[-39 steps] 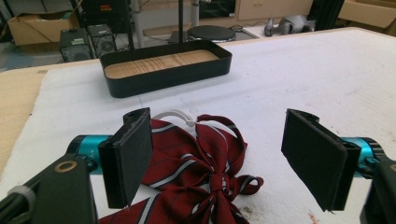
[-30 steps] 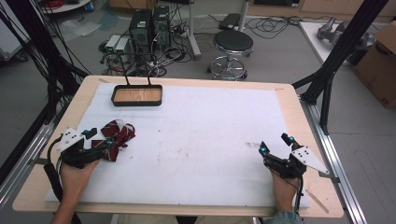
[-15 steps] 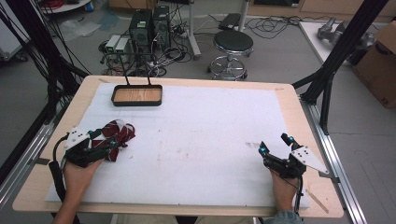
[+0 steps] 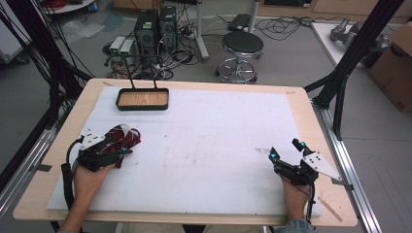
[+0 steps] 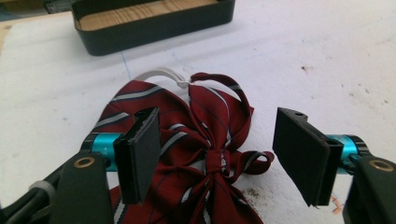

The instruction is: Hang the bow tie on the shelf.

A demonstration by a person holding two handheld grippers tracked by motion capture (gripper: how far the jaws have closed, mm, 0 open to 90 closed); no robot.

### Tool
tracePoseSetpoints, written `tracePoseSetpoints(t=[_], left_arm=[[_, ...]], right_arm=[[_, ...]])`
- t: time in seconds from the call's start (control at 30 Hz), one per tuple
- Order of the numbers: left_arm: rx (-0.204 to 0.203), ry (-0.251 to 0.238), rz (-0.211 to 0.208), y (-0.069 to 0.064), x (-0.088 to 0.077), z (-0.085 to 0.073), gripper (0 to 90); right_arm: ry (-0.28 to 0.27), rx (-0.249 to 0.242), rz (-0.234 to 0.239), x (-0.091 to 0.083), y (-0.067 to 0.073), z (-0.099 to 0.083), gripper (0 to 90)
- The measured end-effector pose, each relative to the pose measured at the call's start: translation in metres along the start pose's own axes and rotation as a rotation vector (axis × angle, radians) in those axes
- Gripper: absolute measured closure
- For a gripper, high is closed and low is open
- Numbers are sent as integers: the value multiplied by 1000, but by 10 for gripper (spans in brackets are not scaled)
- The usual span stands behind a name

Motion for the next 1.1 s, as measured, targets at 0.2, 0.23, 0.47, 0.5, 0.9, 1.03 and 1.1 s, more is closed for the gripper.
tracePoseSetpoints(t=[0.2,0.23,0.47,0.5,0.9,1.03,1.1], left_arm=[[-1,49,0,-1,5,-8,388],[-1,61,1,0,6,-9,401],[-12,136,-1,0,9,-20,551],[-12,138,-3,0,9,-21,551],[69,21,0,-5,0,1,743],[83,-58,3,-4,-7,15,743],[86,-73,4,-3,-8,20,743]], right_arm=[[0,-1,0,0,0,0,111],[-1,-2,0,0,0,0,111],[0,-2,1,0,0,0,111],[0,-2,1,0,0,0,111],[-1,-6,2,0,0,0,111],[0,-6,2,0,0,0,111],[0,-7,3,0,0,0,111]])
Point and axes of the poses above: each handheld gripper's, and its own axes: x roughly forward along the jaws, z roughly out of its top, y roughly to its left, the point moved 9 cm from there along x, roughly forward along the jaws, and after that the axes turned 14 degrees about -y, right-handed, at the moved point
